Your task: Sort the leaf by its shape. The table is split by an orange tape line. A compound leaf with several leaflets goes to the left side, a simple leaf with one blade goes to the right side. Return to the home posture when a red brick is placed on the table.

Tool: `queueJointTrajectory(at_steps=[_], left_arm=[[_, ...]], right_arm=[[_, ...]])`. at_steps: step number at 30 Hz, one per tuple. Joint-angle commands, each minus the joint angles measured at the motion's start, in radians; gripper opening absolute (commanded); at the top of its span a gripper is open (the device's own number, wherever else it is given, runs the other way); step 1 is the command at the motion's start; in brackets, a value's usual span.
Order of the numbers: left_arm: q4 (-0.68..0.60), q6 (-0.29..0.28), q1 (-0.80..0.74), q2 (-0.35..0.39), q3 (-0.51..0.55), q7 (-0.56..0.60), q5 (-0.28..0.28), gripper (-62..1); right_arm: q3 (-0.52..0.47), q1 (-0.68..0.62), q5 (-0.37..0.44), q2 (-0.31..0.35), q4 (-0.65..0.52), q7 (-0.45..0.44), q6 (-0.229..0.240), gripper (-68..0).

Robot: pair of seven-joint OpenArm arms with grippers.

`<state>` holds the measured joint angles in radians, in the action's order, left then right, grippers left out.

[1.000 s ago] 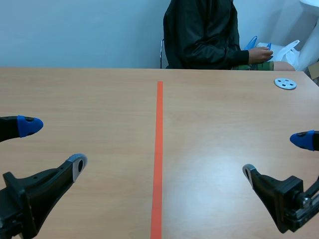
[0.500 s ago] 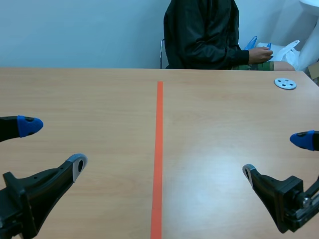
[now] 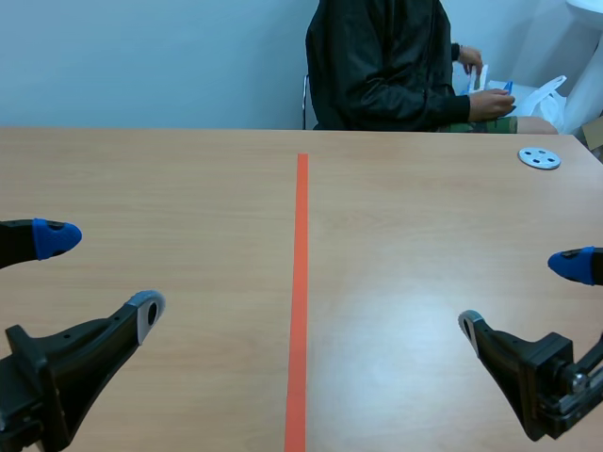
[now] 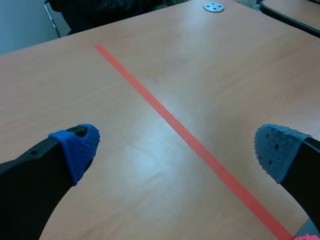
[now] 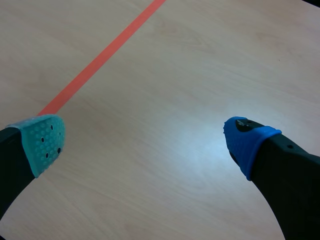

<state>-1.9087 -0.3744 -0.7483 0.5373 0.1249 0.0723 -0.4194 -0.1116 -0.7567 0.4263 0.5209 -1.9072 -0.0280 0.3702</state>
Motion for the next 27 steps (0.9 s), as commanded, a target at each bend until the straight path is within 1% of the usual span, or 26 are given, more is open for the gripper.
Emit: queueJointTrajectory(at_steps=[1, 21, 27], left_arm=[[-0.015, -0.001, 0.004, -0.008, -0.003, 0.013, -0.003, 1.4], [-0.015, -0.001, 0.004, -0.008, -0.003, 0.013, -0.003, 1.4], [-0.015, -0.001, 0.004, -0.008, -0.003, 0.014, -0.003, 1.4]], right_arm=[[-0.007, 0.014, 0.000, -0.001, -0.014, -0.016, -0.004, 0.4], [-0.007, 0.014, 0.000, -0.002, -0.014, -0.016, -0.004, 0.4], [-0.007, 0.014, -0.004, -0.039, -0.014, -0.016, -0.004, 0.4]])
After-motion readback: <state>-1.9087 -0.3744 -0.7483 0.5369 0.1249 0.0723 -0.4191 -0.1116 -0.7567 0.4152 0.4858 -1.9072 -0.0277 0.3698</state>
